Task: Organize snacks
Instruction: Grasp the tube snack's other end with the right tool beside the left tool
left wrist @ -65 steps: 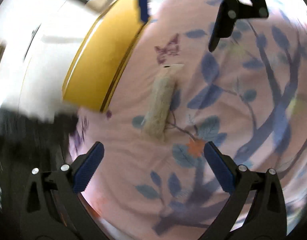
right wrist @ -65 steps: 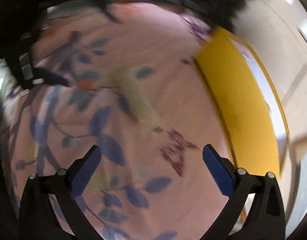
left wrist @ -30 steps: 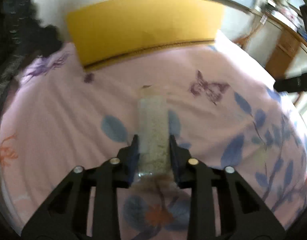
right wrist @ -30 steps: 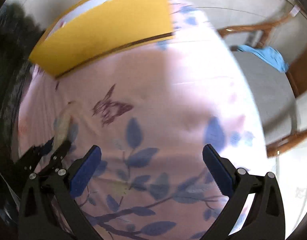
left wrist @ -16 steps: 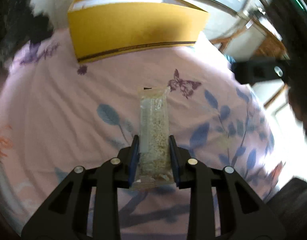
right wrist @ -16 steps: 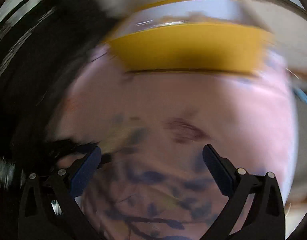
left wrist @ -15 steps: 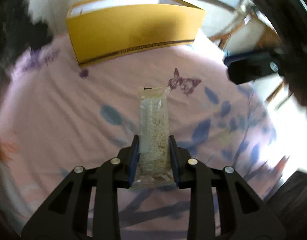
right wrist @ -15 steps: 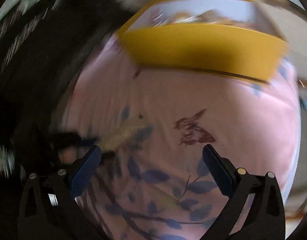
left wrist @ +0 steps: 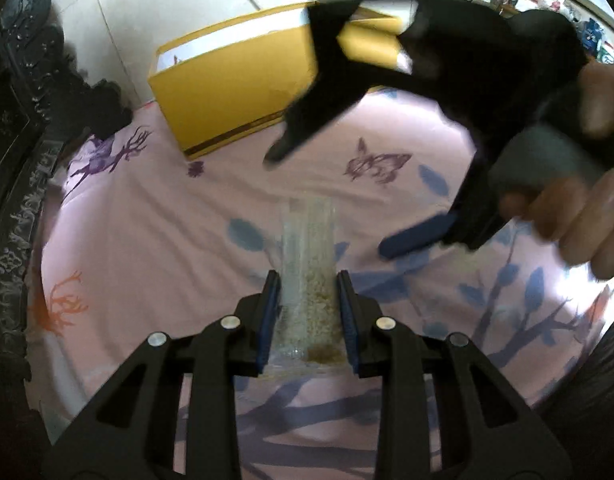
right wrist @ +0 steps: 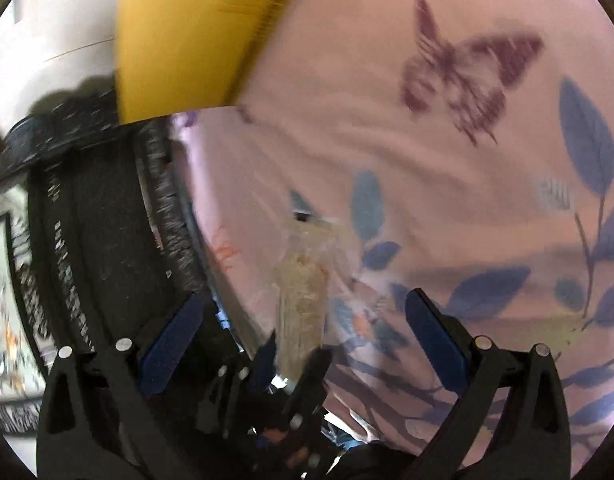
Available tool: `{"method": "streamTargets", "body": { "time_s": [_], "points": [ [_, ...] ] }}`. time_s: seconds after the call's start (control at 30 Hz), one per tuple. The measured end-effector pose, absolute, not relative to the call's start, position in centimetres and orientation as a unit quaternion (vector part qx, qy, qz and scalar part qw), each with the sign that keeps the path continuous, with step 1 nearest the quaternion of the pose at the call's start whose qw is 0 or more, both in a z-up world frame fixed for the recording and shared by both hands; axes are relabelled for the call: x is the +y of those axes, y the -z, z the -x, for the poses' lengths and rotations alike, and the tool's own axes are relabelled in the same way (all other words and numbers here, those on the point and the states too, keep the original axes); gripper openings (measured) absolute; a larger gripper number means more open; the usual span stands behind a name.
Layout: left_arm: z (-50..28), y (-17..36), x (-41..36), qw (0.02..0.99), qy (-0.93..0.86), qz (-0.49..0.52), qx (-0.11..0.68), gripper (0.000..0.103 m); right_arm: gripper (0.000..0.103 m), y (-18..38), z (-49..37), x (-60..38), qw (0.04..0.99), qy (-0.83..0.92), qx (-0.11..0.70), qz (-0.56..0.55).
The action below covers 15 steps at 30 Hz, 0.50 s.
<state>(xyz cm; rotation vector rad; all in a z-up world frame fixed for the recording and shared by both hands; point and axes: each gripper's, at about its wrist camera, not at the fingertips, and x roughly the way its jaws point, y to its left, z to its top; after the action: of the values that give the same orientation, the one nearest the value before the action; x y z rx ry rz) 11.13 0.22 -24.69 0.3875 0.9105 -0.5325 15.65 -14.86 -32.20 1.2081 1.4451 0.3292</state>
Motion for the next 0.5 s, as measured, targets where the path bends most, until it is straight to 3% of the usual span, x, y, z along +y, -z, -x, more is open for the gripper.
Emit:
{"method": "streamTargets", "body": {
  "time_s": [0.07,0.1,0.13,0.17,0.2,0.23,0.3,0.33,0.37,0.4,0.43,0.5],
  "points": [
    [-10.9,24.8,0.0,0.843,0.26,-0.194,0.43,0.028,0.102,31.9,-15.8,-14.8,0.587,-0.136,0.61,-0.515],
    [-10.8,24.8,0.0,0.843,0.261,-0.2,0.426,0.028,0.088,31.0,-15.9,-14.7,0.604,-0.138,0.603,-0.502],
    [-10.7,24.9,0.0,0.843,0.262,-0.204,0.424,0.028,0.058,30.3,-16.1,-14.8,0.62,-0.148,0.596,-0.488],
    [-10.6,24.7,0.0,0.844,0.264,-0.207,0.419,0.028,0.049,30.1,-16.5,-14.2,0.63,-0.156,0.593,-0.476],
    [-10.6,24.5,-0.1,0.845,0.27,-0.206,0.413,0.028,0.034,30.1,-16.6,-13.7,0.629,-0.155,0.61,-0.457],
    [-10.4,24.2,-0.2,0.847,0.275,-0.202,0.407,0.028,0.029,31.0,-16.4,-13.3,0.614,-0.149,0.627,-0.456],
    [-10.4,24.3,0.0,0.844,0.271,-0.203,0.415,0.028,0.03,32.7,-15.8,-12.9,0.566,-0.139,0.649,-0.49],
    [-10.4,24.7,0.2,0.84,0.267,-0.206,0.426,0.028,0.04,32.6,-15.5,-12.9,0.565,-0.141,0.65,-0.488],
    [-10.2,25.0,0.6,0.835,0.263,-0.207,0.436,0.028,0.06,31.9,-15.2,-13.2,0.577,-0.146,0.652,-0.469],
    [-9.8,25.5,1.5,0.831,0.259,-0.208,0.446,0.031,0.102,31.1,-15.0,-13.5,0.597,-0.142,0.658,-0.437],
    [-9.6,25.9,2.2,0.83,0.252,-0.209,0.452,0.037,0.102,30.1,-14.7,-13.8,0.628,-0.126,0.66,-0.392],
    [-9.2,26.8,3.3,0.82,0.247,-0.211,0.471,0.067,0.102,28.2,-14.8,-13.7,0.696,-0.109,0.655,-0.273]
  ]
}}
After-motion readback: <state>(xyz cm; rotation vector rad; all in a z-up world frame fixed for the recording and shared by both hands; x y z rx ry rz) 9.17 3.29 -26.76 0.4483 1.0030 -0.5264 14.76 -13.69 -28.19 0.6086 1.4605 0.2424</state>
